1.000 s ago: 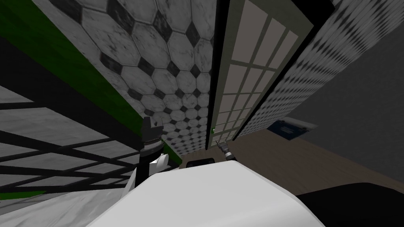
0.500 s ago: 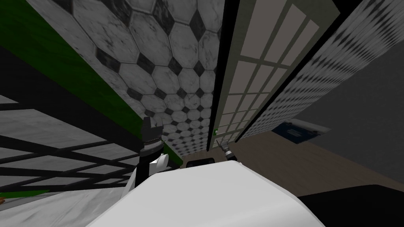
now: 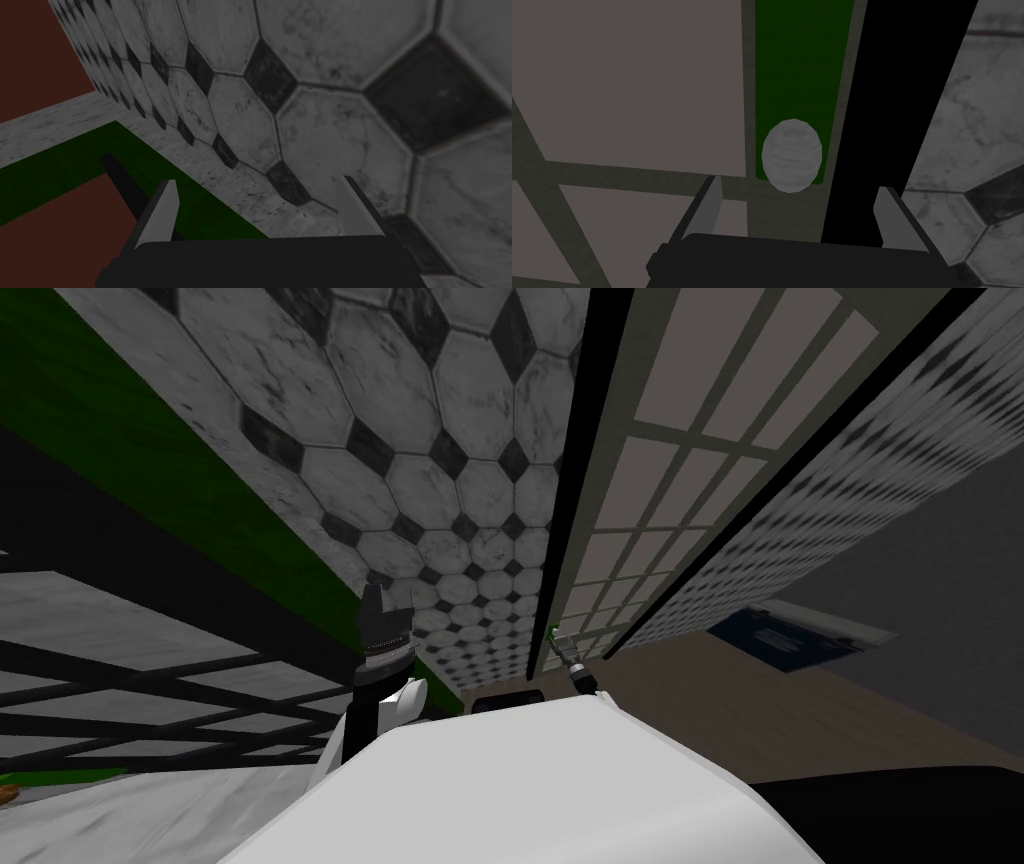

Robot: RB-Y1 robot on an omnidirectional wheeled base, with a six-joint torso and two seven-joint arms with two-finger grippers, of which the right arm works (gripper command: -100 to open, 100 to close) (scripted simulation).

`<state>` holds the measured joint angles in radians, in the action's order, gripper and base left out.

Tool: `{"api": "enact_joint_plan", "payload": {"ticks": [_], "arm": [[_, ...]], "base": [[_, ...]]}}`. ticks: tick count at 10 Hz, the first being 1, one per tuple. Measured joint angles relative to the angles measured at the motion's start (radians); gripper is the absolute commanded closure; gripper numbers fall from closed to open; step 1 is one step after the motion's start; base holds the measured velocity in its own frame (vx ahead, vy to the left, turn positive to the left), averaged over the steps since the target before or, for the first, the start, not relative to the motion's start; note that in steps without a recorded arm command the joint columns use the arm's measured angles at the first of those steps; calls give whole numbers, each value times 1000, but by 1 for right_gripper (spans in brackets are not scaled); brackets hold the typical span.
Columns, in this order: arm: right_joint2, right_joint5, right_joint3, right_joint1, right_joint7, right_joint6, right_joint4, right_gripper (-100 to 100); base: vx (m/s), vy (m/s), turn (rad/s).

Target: Pull the door open

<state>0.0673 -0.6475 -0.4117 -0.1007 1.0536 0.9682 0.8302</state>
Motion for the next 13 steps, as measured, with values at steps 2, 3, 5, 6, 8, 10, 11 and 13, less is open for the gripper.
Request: {"api": "enact_joint_plan", "payload": {"ticks": [2,3,5,6,8,10,11,13], "arm": [[-1,4,-6,17,5,-5,-17,100],[-1,4,-5,16,5,-4,-16,100],[-1,3,-6,16,4,-7,-16,100],[-1,3,-5,15,5,-8,-17,100],[-1,2,-5,14,5,-8,-18,100],[2,14,1,11,-28,-11,-17,100],[4,22,6,10,-52,-13,-16,100],[9,38,14,8,-101,-14,-17,100]], "base": [[41,-4,3],[-35,6,3],[-21,-1,0],[-8,-2,0],[-12,-8,18],[-43,-22,47],[-50,-19,51],[-38,-13,38]]}}
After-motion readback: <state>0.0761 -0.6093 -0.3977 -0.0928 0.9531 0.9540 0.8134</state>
